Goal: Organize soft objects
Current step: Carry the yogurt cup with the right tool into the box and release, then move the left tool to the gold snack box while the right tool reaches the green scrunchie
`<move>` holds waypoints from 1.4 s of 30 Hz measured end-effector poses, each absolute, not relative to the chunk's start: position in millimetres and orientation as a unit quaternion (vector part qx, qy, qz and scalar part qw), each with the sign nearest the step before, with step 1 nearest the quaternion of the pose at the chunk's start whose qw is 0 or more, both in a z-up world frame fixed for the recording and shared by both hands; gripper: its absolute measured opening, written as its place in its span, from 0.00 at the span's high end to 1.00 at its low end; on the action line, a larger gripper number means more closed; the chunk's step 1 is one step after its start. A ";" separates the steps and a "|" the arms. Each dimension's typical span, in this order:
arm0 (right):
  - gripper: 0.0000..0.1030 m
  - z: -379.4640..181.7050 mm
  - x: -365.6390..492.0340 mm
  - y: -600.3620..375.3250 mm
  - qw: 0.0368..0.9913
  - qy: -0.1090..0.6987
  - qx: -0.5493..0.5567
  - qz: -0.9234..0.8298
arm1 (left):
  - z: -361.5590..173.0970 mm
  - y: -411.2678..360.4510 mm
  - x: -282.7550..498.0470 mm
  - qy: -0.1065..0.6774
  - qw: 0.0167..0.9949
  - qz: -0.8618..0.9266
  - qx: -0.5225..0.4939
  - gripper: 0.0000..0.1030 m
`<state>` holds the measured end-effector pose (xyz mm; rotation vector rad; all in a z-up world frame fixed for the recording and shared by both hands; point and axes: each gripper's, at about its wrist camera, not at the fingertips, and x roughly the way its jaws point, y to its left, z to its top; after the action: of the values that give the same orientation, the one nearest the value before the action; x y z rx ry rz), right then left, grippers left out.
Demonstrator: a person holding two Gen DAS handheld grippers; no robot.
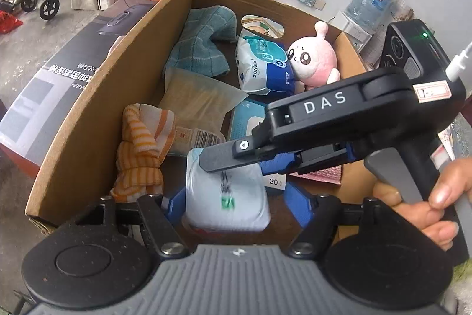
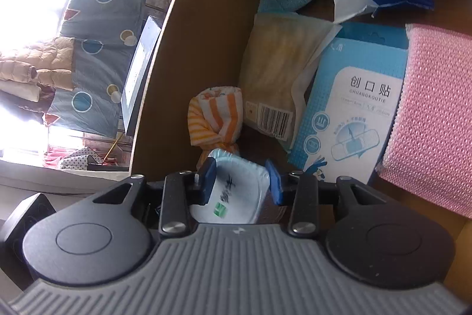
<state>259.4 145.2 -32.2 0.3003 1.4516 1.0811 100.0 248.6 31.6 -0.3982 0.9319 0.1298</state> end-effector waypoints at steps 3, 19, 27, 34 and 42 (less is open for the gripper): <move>0.64 -27.8 260.9 143.2 0.605 0.625 0.133 0.475 | 34.7 250.2 97.6 0.436 0.877 0.068 -0.191 0.19; 0.59 -12.1 257.5 125.6 0.620 0.604 0.136 0.482 | 66.2 221.6 80.1 0.364 0.922 0.082 -0.108 0.09; 0.59 14.5 248.2 85.6 0.632 0.567 0.173 0.499 | 84.8 193.9 62.8 0.326 0.938 0.080 -0.090 0.09; 0.54 51.9 208.3 -20.3 0.682 0.485 0.205 0.508 | 101.0 135.1 42.4 0.282 0.957 0.005 -0.063 0.06; 0.40 88.1 165.8 -197.0 0.821 0.396 0.176 0.372 | 83.5 33.7 43.3 0.295 0.938 -0.173 -0.049 0.05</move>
<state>165.8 -197.0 88.1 0.3737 0.8424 0.7912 43.3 33.7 83.5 -0.1001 0.6030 -0.3524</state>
